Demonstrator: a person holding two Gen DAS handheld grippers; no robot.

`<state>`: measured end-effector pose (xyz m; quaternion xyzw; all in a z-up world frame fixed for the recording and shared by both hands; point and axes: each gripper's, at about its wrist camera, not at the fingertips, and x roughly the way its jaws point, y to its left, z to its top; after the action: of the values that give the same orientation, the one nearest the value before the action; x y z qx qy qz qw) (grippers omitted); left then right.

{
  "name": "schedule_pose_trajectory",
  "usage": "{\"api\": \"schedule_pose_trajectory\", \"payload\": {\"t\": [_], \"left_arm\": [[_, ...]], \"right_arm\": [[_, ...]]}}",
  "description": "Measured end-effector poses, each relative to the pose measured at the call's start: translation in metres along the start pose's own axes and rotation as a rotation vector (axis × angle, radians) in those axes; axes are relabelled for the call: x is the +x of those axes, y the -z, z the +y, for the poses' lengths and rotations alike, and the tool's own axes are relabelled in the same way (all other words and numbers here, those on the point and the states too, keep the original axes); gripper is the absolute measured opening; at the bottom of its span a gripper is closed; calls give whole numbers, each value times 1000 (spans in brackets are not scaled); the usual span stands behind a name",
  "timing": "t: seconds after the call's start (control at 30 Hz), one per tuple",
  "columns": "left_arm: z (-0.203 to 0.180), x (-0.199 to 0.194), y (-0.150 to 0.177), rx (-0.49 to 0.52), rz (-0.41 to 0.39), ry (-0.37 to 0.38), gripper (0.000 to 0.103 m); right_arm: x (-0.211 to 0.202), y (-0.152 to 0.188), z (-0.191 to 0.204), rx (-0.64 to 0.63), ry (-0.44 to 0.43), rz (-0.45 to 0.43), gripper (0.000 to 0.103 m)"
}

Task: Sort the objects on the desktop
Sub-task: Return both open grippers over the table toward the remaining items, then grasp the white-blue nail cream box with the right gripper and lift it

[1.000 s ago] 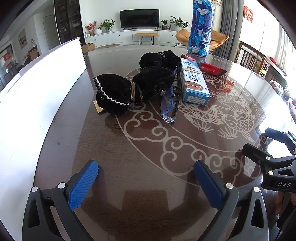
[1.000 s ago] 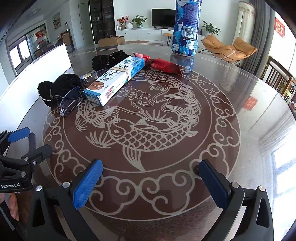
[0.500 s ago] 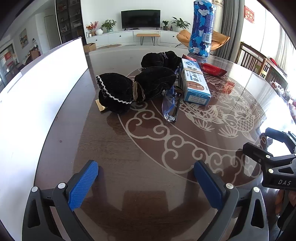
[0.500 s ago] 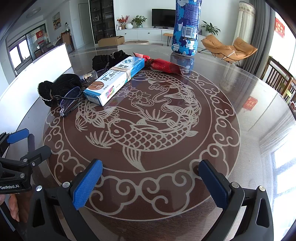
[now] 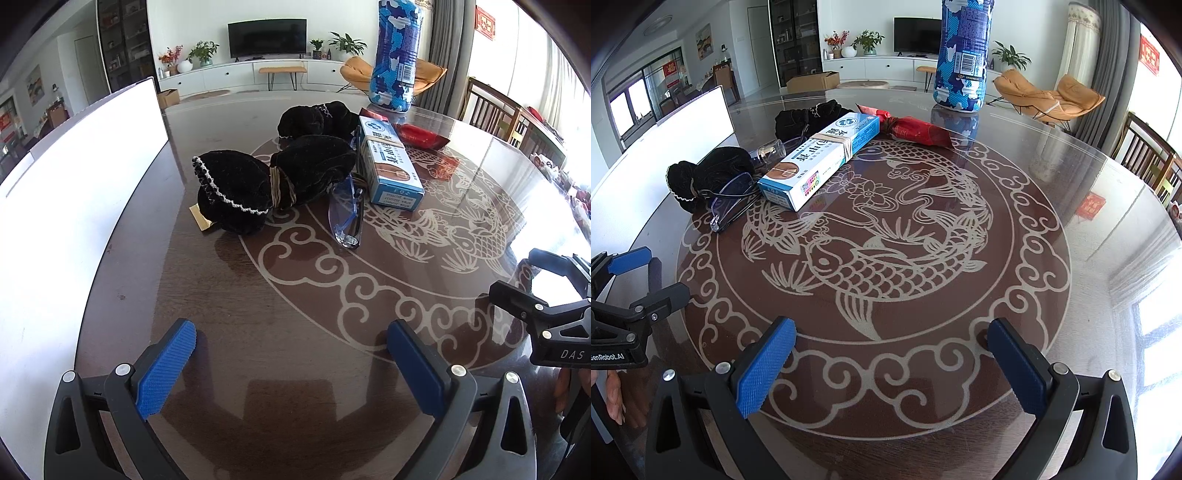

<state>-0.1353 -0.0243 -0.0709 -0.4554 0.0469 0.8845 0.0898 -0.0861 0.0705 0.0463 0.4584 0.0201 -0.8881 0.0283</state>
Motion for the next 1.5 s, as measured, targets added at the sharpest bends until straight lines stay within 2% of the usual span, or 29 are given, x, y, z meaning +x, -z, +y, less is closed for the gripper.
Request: {"api": "schedule_pose_trajectory", "payload": {"t": [0.47,0.57,0.67,0.73,0.8,0.87,0.97,1.1,1.17,1.2,1.23,1.3,1.4,1.5], "left_arm": [[7,-2,4,-53,-2,-38,103],[7,-2,4,-55,-2,-39,103],[7,-2,4,-55,-2,-39,103],[7,-2,4,-55,-2,-39,103],[7,-2,4,-55,-2,-39,103],[7,-2,4,-55,-2,-39,103],[7,-2,4,-55,-2,-39,103],[7,-2,4,-55,-2,-38,103],[6,-2,4,-55,-2,-39,103],[6,-2,4,-55,-2,-39,103],[6,-2,4,-55,-2,-39,103],[7,-1,2,-59,-2,-40,103],[7,0,1,-63,-2,-43,103],[7,0,1,-64,-3,-42,103]], "right_arm": [[0,0,1,2,0,1,103],[4,-7,0,-24,-21,30,103],[16,-32,-5,7,-80,85,103],[22,-57,-9,85,-144,88,103],[28,-86,-10,161,-181,77,103],[42,-113,-5,211,-210,104,103],[66,-145,16,203,-182,156,103],[93,-164,34,195,-120,172,103],[101,-165,36,215,-131,170,97],[100,-164,37,220,-125,157,90],[99,-163,38,219,-129,141,77],[95,-159,39,202,-166,120,64],[88,-150,32,205,-187,120,61],[72,-126,21,188,-214,112,60]]}}
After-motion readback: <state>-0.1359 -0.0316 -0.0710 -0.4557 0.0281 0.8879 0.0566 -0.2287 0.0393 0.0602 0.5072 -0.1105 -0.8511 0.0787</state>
